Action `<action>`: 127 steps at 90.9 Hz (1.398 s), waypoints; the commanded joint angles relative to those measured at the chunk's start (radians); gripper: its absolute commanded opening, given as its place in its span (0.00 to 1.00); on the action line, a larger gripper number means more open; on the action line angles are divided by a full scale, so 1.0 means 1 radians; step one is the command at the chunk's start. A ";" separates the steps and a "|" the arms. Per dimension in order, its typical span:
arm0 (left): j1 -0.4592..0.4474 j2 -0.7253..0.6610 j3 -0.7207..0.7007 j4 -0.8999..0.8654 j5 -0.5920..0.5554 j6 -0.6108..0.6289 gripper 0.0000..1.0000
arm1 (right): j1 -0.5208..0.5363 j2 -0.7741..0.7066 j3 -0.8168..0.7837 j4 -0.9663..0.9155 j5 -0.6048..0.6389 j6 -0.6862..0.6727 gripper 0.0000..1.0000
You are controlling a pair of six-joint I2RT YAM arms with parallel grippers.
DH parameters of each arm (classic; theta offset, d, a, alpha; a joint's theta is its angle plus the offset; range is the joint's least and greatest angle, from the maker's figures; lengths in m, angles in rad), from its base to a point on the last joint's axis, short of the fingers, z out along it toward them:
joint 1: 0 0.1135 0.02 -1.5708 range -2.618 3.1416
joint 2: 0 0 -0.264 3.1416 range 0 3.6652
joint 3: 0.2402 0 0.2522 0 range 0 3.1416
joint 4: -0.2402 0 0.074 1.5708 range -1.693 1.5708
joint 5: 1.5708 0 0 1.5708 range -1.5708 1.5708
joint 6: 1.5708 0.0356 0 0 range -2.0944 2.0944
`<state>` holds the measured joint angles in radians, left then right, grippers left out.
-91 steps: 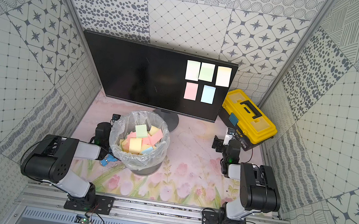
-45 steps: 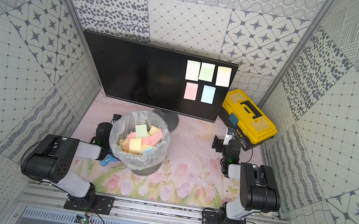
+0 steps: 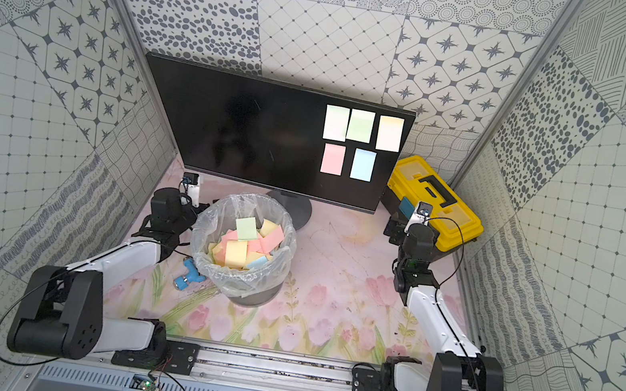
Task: Remove the sticky note from the monitor
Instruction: Tear off the sticky note from the monitor.
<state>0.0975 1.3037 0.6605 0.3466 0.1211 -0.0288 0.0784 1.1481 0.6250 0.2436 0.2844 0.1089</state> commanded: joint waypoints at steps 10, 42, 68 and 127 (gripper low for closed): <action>0.133 -0.125 0.191 -0.612 0.083 0.073 0.99 | -0.007 -0.160 0.063 -0.386 0.037 0.238 0.97; 0.170 0.015 0.653 -1.321 0.117 0.269 0.97 | -0.068 -0.402 0.166 -0.758 -0.210 0.743 0.97; 0.176 0.041 0.821 -1.509 0.365 0.277 0.97 | -0.021 -0.412 0.295 -0.842 -0.587 0.754 0.97; 0.176 0.051 0.839 -1.458 0.481 0.186 0.99 | 0.054 -0.017 0.554 -0.417 -0.903 0.847 0.57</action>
<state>0.2546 1.3521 1.4837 -1.0908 0.4896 0.2016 0.1287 1.1069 1.1248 -0.2707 -0.6052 0.9730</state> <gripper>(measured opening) 0.994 0.570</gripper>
